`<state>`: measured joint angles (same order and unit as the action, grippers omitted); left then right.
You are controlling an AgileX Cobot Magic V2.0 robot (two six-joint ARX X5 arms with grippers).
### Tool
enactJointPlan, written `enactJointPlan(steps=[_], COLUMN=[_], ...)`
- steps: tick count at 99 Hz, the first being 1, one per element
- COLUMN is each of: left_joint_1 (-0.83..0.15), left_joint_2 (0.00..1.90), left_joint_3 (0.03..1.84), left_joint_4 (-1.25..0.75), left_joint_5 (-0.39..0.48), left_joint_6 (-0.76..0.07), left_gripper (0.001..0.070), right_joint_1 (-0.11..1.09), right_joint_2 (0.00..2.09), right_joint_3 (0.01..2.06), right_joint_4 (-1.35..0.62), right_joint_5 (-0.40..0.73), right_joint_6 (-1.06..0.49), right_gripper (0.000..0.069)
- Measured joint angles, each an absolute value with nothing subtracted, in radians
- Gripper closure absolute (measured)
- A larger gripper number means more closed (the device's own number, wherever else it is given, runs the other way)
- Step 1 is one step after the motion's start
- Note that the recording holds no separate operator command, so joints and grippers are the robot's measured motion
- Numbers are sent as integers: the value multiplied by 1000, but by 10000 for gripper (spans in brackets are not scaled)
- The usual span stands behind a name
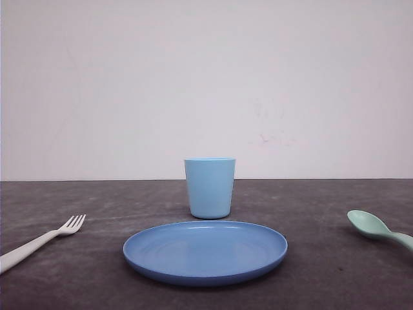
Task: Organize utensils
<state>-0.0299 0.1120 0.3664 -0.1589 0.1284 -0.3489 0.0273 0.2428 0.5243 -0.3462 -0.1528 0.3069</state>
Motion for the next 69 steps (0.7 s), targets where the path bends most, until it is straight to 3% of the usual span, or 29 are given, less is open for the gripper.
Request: enactJointPlan(steps=[13,36,60,69], left_joint_1=[-30,-31,-76,-120], left_joint_2=[239,489,685,744], left_joint_3=[531,793,830,830], left_joint_4=[-327,-559,-590,-593], left_joint_5=[157,209,206,152], left_joint_6=[-323,-182,-130,-124], left_gripper=[698,698,698,697], right_joint_1=[27,28,28,37], right_joint_2=[384,618,788,852], right_joint_3=[683,876,895,895], right_joint_4=[-479,-649,-693,-704], right_joint_5=[-157,-162,-160,-157], right_joint_6=[262,175,110,102], right_gripper=[682,682,682,682])
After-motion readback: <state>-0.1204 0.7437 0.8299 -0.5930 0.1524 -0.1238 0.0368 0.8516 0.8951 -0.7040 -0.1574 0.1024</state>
